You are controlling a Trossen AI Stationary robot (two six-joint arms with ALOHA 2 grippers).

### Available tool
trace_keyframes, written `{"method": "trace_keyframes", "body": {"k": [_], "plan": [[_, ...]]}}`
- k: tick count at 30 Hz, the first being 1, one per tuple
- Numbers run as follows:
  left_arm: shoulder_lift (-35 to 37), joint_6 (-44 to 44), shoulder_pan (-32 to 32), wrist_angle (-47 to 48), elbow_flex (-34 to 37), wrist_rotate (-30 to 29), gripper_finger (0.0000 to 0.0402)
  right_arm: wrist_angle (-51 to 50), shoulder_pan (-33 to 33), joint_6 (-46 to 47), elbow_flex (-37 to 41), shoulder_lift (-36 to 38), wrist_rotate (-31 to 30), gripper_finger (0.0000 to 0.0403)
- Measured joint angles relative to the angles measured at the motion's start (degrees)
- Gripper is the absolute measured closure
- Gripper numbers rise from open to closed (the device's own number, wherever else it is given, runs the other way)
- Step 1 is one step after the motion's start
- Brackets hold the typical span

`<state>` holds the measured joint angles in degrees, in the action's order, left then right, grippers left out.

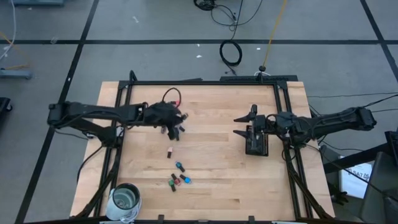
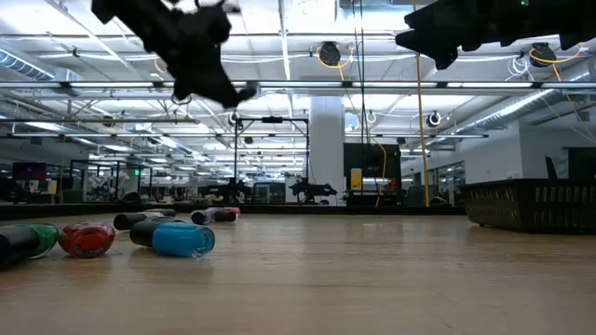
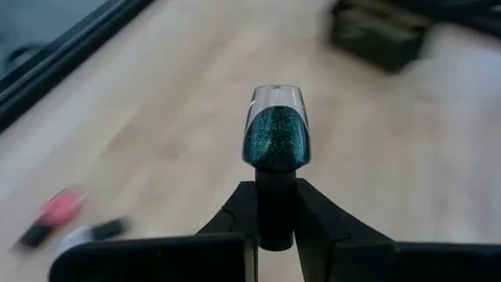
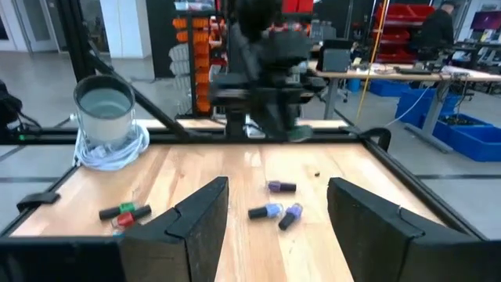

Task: Pick & Place Nail Polish
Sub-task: Put the green nail polish into the black basket

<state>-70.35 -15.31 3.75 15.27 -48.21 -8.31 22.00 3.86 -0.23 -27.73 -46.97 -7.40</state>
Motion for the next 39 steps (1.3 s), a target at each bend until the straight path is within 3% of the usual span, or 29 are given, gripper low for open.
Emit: {"method": "trace_keyframes", "body": {"k": [5,13,23,28,33,39], "plan": [[-0.60,4.11,-4.55,-8.33,0.00,6.65,0.0367,3.26,0.00,-2.37,0.00,-4.96,0.00,0.0197],[-3.71,0.03,-7.10,-15.70,0.00,18.68,0.0367,11.47,0.05,-13.53,0.02,-15.34,1.68,0.0197],[-11.39,-5.81,-7.15,-21.25,0.00,23.80,0.0367,28.42,3.98,-28.34,-1.21,-28.12,-0.24,0.0172],[-16.05,-8.72,-7.09,-27.94,-0.02,29.21,0.0367,27.90,4.78,-29.41,-4.88,-33.90,-0.02,0.0154],[-17.71,-12.08,-6.15,-28.92,-0.02,32.13,0.0367,27.86,5.89,-29.17,-8.55,-37.86,0.40,0.0153],[-17.76,-18.34,-3.77,-28.89,-0.02,36.28,0.0367,27.47,6.08,-25.88,-11.24,-41.82,6.21,0.0159]]}}
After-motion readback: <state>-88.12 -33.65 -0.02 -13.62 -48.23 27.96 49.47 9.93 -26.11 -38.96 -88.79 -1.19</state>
